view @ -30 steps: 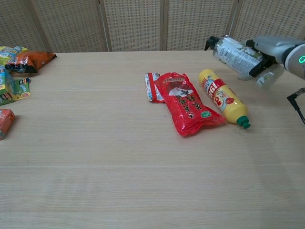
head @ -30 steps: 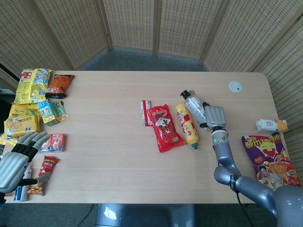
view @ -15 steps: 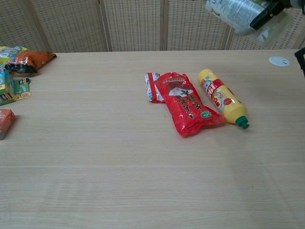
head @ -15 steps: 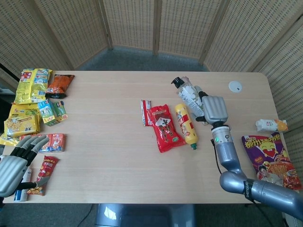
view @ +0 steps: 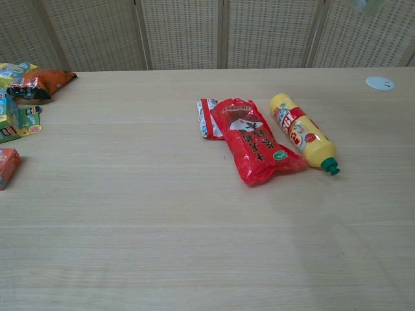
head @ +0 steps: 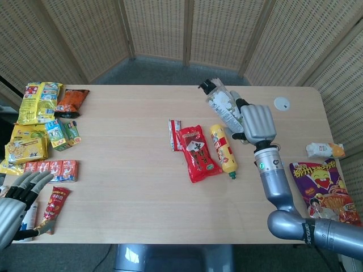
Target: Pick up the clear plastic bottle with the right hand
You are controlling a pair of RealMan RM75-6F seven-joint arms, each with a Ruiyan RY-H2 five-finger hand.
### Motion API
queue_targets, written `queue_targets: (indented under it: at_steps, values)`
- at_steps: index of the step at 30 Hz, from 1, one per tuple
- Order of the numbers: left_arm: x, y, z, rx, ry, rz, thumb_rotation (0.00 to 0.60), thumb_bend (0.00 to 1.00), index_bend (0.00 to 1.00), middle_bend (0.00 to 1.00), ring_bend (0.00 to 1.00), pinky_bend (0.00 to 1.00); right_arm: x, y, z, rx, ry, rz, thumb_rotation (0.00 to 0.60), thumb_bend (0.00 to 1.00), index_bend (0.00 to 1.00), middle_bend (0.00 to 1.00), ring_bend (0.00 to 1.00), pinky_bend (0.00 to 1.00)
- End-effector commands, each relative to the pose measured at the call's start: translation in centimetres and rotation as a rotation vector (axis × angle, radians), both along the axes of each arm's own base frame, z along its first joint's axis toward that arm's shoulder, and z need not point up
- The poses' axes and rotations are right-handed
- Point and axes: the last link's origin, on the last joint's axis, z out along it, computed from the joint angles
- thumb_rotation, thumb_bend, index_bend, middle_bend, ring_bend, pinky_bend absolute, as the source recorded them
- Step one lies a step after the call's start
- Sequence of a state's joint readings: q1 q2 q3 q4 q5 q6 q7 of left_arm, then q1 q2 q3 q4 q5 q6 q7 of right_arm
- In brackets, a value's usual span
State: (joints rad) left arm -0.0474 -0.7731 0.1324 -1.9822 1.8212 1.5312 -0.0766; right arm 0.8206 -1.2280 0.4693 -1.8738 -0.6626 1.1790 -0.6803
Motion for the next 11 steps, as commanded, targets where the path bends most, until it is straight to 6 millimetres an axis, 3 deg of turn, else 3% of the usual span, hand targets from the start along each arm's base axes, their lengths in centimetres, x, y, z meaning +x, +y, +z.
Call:
queue_targets:
  at_steps: [1, 11]
  values:
    - [0.07, -0.46, 0.24, 0.005, 0.004, 0.002, 0.578, 0.21, 0.00, 0.00, 0.00, 0.00, 0.07, 0.08, 0.23, -0.002, -0.001, 0.000, 0.600, 0.52, 0.38, 0.76, 1.00, 1.00]
    - [-0.26, -0.18, -0.24, -0.007, -0.003, 0.003, 0.576, 0.21, 0.00, 0.00, 0.00, 0.00, 0.21, -0.08, -0.01, 0.006, -0.001, 0.000, 0.600, 0.52, 0.38, 0.75, 1.00, 1.00]
